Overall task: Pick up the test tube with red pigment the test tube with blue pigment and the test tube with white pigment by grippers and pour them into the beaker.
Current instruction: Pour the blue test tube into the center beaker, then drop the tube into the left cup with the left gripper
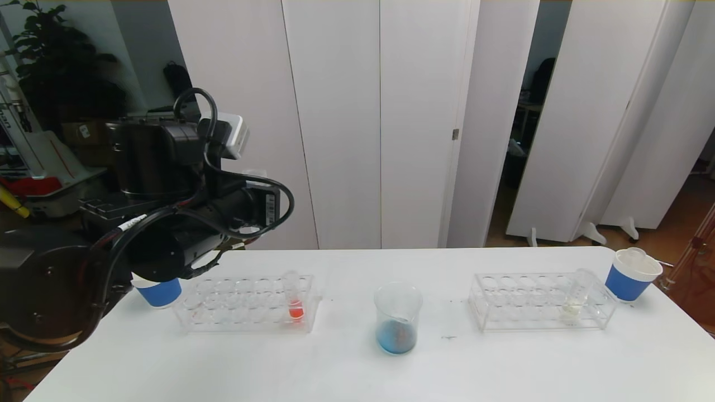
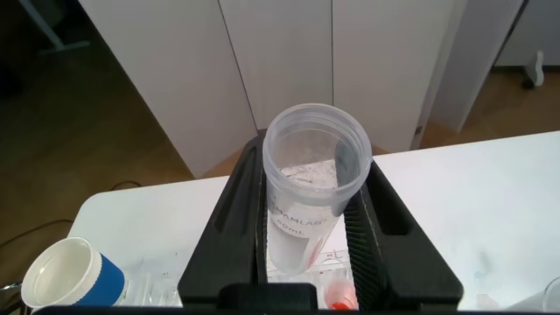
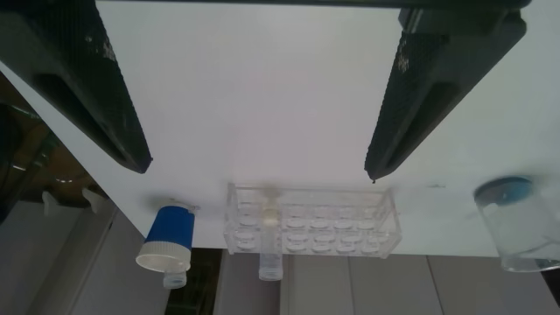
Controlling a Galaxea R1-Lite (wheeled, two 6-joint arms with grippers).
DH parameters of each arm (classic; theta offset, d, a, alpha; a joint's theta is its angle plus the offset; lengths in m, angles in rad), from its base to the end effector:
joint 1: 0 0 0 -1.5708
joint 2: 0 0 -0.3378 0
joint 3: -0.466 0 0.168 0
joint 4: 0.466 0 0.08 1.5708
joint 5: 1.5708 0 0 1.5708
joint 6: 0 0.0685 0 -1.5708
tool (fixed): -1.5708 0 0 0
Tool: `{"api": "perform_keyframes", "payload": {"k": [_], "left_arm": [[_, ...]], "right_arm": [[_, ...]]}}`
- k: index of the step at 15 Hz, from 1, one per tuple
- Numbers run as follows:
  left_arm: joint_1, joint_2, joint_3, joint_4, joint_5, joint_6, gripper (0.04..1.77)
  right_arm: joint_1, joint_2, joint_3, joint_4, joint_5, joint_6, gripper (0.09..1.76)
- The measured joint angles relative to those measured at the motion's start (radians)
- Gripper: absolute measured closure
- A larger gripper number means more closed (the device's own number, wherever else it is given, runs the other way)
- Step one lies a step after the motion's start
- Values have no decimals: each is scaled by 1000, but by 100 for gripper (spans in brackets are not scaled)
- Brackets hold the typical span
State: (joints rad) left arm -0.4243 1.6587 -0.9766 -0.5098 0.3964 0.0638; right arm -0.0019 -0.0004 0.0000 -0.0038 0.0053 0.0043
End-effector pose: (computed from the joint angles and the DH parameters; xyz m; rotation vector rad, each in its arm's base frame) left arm 0.3160 -0.1137 0.2759 0.1324 0.1571 -0.0329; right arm -0.0392 0.0004 0.0760 0.0043 -0.0042 0.0034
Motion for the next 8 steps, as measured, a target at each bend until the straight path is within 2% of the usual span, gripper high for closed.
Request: {"api": "perform_keyframes", "payload": {"k": [3,5,8], "left_arm": [[39,-24,12,-11,5,-28,122],[77,-34,13,-21,29,-46,122],[187,-37,18,-37,77,-47,122]], "right_arm": [[0,0,0,0,0,0,10],[1,0,0,0,0,0,10],[1,0,0,0,0,0,10]]}}
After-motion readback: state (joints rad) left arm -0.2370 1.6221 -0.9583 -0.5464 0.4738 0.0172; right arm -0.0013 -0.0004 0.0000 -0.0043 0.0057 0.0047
